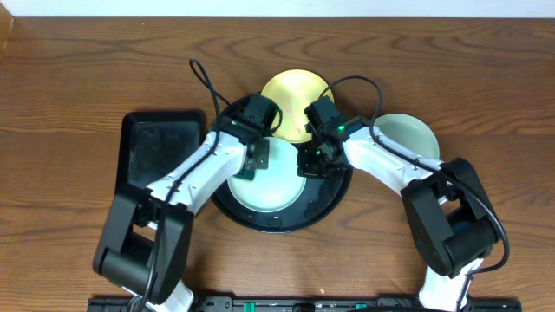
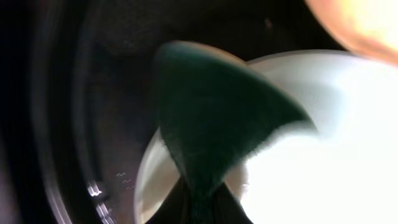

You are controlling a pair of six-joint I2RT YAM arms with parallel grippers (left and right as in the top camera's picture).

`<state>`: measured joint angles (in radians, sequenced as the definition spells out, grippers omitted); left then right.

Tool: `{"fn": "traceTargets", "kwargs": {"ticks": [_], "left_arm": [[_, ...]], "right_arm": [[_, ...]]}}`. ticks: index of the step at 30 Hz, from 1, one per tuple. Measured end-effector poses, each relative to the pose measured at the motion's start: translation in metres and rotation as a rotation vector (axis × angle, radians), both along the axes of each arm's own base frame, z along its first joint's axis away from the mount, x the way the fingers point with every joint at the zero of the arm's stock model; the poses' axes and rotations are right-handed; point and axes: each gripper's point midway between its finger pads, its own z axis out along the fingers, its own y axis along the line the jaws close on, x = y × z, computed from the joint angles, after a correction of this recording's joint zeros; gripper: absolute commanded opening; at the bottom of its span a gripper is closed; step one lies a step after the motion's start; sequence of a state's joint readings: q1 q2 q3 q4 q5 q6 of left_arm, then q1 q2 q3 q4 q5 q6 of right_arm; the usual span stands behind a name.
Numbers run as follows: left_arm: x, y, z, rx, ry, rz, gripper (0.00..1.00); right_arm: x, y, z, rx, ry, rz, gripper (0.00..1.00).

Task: Clean dirty plates on tray and stack at the side
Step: 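Scrub the mint plate with the sponge while the right gripper holds it, then lift the sponge with the left gripper back toward the black dish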

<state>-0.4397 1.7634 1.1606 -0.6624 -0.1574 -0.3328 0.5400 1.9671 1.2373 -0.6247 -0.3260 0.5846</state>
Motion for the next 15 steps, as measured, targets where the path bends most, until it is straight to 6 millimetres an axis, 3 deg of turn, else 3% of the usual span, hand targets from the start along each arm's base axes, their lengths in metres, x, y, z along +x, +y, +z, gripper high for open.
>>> {"fn": "traceTargets", "kwargs": {"ticks": [9, 12, 15], "left_arm": [[0.015, 0.043, 0.105, -0.065, -0.158, 0.138, 0.08], [0.015, 0.068, 0.128, -0.109, -0.206, 0.206, 0.08], [0.012, 0.093, 0.136, -0.133, -0.221, 0.281, 0.07]], "right_arm": [[0.0, 0.0, 0.0, 0.001, -0.002, 0.011, 0.01], [-0.001, 0.0, 0.002, -0.013, -0.022, 0.038, 0.01], [0.0, -0.001, 0.008, -0.052, -0.074, 0.071, 0.01]]}}
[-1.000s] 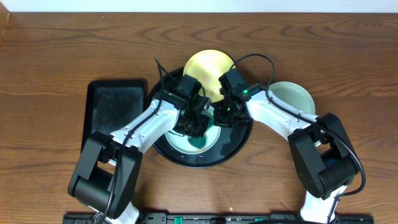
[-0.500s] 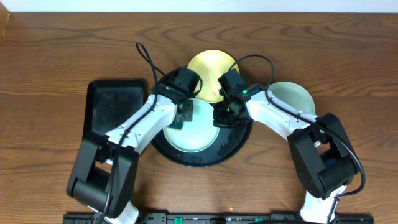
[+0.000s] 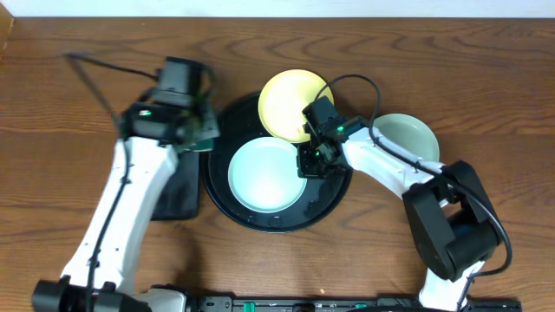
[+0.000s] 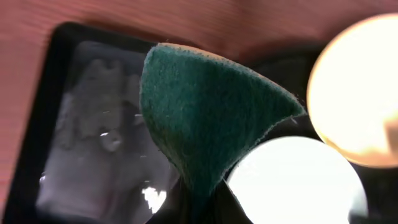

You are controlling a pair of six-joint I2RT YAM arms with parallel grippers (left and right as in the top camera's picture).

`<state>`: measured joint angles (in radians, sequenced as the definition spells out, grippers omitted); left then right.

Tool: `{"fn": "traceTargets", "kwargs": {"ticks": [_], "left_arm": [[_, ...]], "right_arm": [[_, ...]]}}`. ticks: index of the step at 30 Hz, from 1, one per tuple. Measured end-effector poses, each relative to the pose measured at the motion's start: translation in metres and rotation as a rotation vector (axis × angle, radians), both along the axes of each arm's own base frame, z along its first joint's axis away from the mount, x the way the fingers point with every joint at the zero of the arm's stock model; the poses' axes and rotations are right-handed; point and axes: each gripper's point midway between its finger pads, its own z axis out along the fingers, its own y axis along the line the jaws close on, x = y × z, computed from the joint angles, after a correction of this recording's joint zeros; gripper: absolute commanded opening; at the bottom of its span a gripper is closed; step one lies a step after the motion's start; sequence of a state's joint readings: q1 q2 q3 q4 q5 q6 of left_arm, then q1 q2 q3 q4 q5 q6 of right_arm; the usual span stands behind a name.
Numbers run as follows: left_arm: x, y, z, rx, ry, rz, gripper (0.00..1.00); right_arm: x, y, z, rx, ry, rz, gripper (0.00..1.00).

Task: Clean dirty plates on tray and stack at the side
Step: 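Lift the sponge with the left gripper back toward the black dish, then lift the scrubbed mint plate with the right gripper and carry it right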

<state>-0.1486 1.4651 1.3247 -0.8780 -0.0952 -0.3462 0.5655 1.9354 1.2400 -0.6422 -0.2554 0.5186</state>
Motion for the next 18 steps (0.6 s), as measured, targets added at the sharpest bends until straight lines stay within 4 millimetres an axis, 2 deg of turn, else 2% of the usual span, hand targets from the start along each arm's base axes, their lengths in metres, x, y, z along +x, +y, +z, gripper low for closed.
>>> {"fn": "traceTargets", "kwargs": {"ticks": [3, 7, 12, 18], "left_arm": [[-0.001, 0.021, -0.001, -0.012, 0.01, 0.06, 0.08], [0.0, 0.034, -0.003, -0.019, 0.015, 0.098, 0.07], [0.0, 0.04, -0.005, -0.022, 0.02, 0.115, 0.07], [0.001, 0.039, -0.005, -0.03, 0.02, 0.112, 0.07]], "right_arm": [[0.002, 0.001, 0.019, -0.035, -0.089, 0.045, 0.01], [0.006, 0.002, 0.057, -0.092, -0.255, 0.101, 0.01], [0.007, -0.001, 0.094, -0.206, -0.445, 0.158, 0.01], [0.01, -0.004, 0.128, -0.375, -0.656, 0.213, 0.01]]}}
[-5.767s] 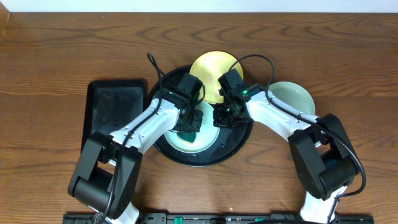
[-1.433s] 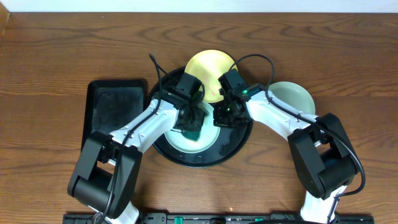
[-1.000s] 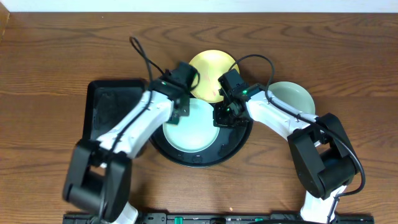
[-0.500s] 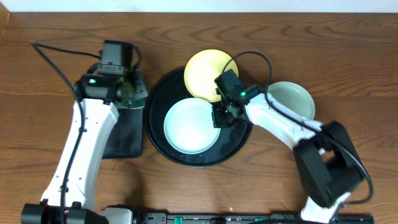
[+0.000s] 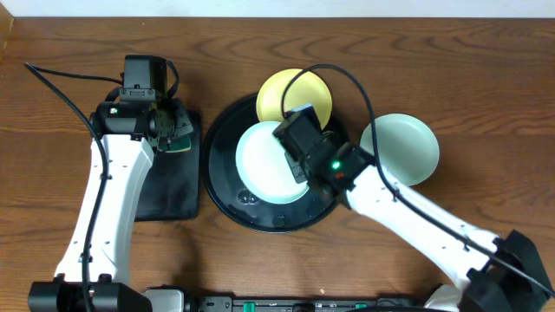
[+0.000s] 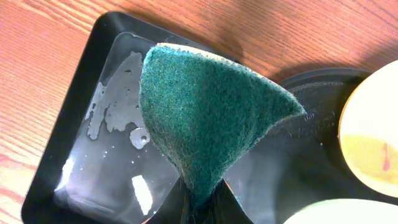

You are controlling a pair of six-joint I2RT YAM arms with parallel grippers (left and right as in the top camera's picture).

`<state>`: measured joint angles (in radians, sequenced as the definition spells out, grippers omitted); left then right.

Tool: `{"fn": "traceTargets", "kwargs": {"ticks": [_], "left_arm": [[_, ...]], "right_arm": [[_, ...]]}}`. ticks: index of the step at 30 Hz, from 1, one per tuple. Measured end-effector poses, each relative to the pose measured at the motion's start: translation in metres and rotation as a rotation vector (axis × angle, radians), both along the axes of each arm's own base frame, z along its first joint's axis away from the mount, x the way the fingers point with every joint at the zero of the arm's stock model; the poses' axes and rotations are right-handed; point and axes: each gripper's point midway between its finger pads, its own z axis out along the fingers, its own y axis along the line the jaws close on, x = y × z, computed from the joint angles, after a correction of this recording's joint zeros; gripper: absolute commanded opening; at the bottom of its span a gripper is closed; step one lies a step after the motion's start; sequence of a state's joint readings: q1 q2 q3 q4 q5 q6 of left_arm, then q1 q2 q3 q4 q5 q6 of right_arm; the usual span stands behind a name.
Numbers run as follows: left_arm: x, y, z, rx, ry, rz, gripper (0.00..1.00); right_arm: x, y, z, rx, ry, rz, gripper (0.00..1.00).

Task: Clean dirty plates on tray and stack at the side
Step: 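Lift the scrubbed mint plate with the right gripper and carry it right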

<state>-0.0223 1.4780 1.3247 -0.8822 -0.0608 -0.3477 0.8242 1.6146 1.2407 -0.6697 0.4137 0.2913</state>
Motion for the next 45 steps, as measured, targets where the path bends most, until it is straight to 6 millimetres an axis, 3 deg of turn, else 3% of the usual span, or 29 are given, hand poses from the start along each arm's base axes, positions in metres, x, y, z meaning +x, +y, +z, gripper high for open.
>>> {"fn": "traceTargets", "kwargs": {"ticks": [15, 22, 30, 36, 45], "left_arm": [[0.001, -0.001, 0.0, -0.003, -0.004, -0.001, 0.07], [0.001, -0.001, 0.001, -0.003, -0.005, -0.001, 0.08], [0.001, -0.001, 0.001, -0.003, -0.006, -0.001, 0.08], [0.002, -0.001, 0.001, -0.003, -0.007, -0.001, 0.07], [0.002, -0.001, 0.001, -0.003, -0.007, -0.001, 0.07]], "right_arm": [[0.005, 0.016, 0.094, -0.342, -0.55, -0.008, 0.01], [0.005, 0.007, 0.118, -0.445, -0.647, -0.072, 0.01], [0.005, 0.001, 0.122, -0.485, -0.657, -0.086, 0.01], [0.003, 0.003, 0.112, -0.498, -0.617, -0.039, 0.01], [-0.012, 0.011, 0.057, -0.348, -0.377, 0.072, 0.01]]}}
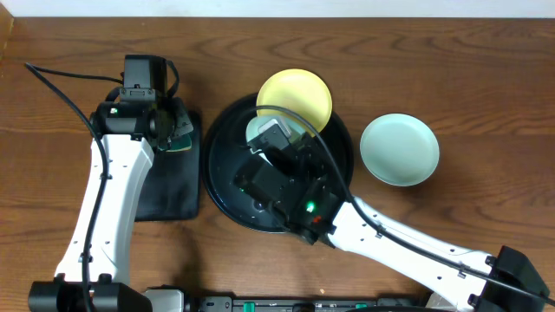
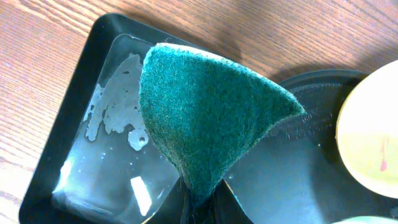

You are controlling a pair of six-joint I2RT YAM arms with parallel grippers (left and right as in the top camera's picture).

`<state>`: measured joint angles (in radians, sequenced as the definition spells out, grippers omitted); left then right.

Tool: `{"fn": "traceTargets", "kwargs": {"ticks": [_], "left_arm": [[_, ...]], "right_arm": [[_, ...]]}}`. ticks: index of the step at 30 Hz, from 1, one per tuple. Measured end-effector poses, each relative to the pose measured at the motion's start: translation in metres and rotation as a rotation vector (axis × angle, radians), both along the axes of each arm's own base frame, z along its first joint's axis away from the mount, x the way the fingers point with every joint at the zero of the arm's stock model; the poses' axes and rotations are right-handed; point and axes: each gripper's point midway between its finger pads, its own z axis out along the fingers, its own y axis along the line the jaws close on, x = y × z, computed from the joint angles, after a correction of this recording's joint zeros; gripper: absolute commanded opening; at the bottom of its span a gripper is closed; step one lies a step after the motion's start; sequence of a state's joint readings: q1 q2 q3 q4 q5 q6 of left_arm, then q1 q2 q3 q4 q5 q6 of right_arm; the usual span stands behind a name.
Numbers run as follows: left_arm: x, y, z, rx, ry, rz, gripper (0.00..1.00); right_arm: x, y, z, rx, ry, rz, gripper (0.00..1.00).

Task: Clean dirty plates on tray and stack at the side
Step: 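Lift the scrubbed mint plate with the right gripper and carry it right, then stack the mint plate onto the other mint plate, release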

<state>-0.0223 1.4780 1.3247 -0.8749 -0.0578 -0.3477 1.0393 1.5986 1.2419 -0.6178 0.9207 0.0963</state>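
Note:
My left gripper (image 2: 202,208) is shut on a folded green sponge (image 2: 205,118), held over the black rectangular tray (image 2: 74,81), which has water in it. In the overhead view the sponge (image 1: 179,132) sits at that tray's far right corner. My right arm (image 1: 299,195) hangs over the round black tray (image 1: 221,178) and hides its own fingers. Only a slice of a pale plate (image 1: 258,129) shows beside it. A yellow plate (image 1: 295,95) with a red smear (image 2: 382,148) rests on the round tray's far rim. A light green plate (image 1: 399,149) lies on the table to the right.
The rectangular tray (image 1: 165,186) lies left of the round tray, almost touching it. Cables loop from the left arm (image 1: 108,204) toward the table's left edge. Bare wood surrounds the trays.
The left gripper and sponge have stayed over the rectangular tray. The right arm has shifted left and toward the front, and now covers most of the pale plate, which shows smaller and further back.
First the left gripper pressed the sponge on the pale plate in the round tray, the right gripper at the plate's right rim. Then the sponge was at the rectangular tray's corner, later over that tray. The right arm came over the pale plate and now hides it.

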Motion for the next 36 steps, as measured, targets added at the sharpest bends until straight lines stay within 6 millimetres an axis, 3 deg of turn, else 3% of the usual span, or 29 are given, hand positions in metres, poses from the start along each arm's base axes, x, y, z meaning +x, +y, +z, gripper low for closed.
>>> {"fn": "traceTargets", "kwargs": {"ticks": [7, 13, 17, 21, 25, 29, 32, 36], "left_arm": [[0.0, 0.0, 0.0, 0.0, 0.0, 0.0, 0.07], [0.0, 0.0, 0.0, 0.0, 0.0, 0.0, 0.07], [0.0, 0.0, 0.0, 0.0, 0.0, 0.0, 0.07], [0.0, 0.0, 0.0, 0.0, 0.0, 0.0, 0.07], [0.0, 0.0, 0.0, 0.0, 0.0, 0.0, 0.07], [0.0, 0.0, 0.0, 0.0, 0.0, 0.0, 0.07], [0.0, 0.0, 0.0, 0.0, 0.0, 0.0, 0.07], [0.0, 0.0, 0.0, 0.0, 0.0, 0.0, 0.07]], "right_arm": [[0.004, 0.005, -0.035, 0.276, 0.248, -0.015, 0.01], [0.028, -0.027, -0.035, 0.528, 0.408, -0.077, 0.01], [0.044, -0.071, -0.02, 0.689, 0.446, -0.168, 0.01], [0.05, -0.131, -0.014, 0.796, 0.47, -0.311, 0.01], [0.048, -0.194, -0.02, 0.848, 0.479, -0.495, 0.01], [0.033, -0.251, -0.032, 0.854, 0.497, -0.691, 0.01], [0.023, -0.283, -0.041, 0.843, 0.501, -0.806, 0.01], [0.021, -0.305, -0.056, 0.801, 0.509, -0.893, 0.01]]}}
